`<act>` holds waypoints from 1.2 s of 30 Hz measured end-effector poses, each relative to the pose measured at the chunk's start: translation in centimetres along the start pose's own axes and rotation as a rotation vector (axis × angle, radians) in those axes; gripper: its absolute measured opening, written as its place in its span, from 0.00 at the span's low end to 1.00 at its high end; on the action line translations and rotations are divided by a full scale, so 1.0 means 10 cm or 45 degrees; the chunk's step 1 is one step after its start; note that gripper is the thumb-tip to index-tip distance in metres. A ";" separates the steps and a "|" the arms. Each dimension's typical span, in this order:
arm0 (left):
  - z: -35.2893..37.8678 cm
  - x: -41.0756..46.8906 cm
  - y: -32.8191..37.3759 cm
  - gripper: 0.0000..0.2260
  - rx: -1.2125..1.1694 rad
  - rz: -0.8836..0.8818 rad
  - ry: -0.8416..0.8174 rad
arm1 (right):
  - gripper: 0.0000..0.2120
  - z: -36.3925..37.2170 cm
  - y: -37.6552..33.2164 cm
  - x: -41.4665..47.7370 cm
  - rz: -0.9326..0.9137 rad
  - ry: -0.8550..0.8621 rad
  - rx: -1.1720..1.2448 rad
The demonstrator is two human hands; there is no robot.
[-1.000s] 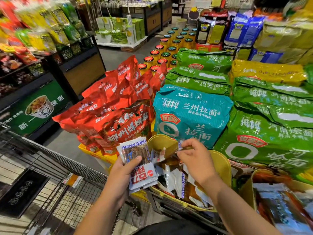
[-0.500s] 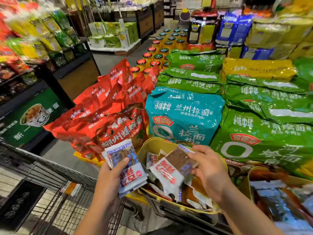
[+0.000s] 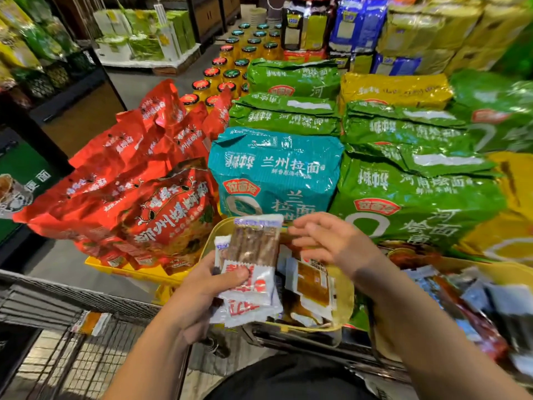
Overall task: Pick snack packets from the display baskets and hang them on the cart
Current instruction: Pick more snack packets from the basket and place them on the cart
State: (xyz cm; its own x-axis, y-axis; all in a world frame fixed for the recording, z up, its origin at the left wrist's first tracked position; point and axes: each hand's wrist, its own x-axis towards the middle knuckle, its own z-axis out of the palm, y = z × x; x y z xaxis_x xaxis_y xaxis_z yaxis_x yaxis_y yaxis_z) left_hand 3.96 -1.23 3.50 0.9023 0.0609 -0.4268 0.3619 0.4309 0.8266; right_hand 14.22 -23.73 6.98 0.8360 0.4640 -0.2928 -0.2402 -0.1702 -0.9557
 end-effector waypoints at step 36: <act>-0.74 -0.22 0.01 0.36 0.022 0.008 0.497 | 0.23 0.79 0.07 1.10 -0.131 -0.736 -1.712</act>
State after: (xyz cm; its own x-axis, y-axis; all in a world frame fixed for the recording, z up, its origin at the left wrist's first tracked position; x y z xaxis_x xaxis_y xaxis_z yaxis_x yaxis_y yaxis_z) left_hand 0.30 5.33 1.76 0.7486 0.4033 -0.5263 0.3635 0.4141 0.8345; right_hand 19.36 -11.91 2.83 0.4333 0.7450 -0.5073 0.7080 -0.6296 -0.3199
